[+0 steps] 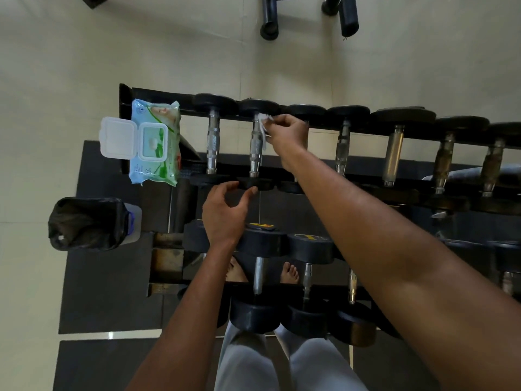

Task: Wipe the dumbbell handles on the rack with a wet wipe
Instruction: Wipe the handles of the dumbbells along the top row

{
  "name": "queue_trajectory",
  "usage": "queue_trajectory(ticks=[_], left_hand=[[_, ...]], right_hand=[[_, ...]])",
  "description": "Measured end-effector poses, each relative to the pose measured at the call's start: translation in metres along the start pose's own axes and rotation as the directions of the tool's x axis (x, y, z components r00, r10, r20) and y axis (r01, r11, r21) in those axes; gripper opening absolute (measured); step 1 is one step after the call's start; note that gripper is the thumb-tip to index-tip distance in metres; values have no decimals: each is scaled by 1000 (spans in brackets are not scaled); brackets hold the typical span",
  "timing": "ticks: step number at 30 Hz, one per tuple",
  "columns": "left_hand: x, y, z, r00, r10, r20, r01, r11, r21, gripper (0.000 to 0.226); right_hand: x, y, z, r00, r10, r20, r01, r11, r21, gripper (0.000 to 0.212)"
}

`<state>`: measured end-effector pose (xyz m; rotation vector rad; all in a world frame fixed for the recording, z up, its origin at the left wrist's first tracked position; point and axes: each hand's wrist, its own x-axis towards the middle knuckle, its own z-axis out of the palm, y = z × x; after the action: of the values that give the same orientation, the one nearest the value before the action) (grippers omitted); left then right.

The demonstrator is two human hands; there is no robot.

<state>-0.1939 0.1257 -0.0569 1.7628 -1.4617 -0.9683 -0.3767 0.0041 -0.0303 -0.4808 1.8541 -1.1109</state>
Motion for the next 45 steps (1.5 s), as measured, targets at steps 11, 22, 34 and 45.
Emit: queue_trajectory(ticks=[11,22,34,45], left_hand=[[1,2,-1,998,-54,24,54,998,17,48],[2,0,-2,996,-75,48,74,997,16,50],[0,-1,-4,992,-117,48,116,993,15,54],[-7,10,1,986,-161,44,157,984,79,47]], right_hand=[[-37,30,-21,957,240,163,-248,968,28,11],[-23,-13,-18,847,-381,370,527,519,-673,9],[0,-62,23,708,-41,705,702,-60,-709,10],[-32,-18,-17,736,-4,677,642,322,-696,21]])
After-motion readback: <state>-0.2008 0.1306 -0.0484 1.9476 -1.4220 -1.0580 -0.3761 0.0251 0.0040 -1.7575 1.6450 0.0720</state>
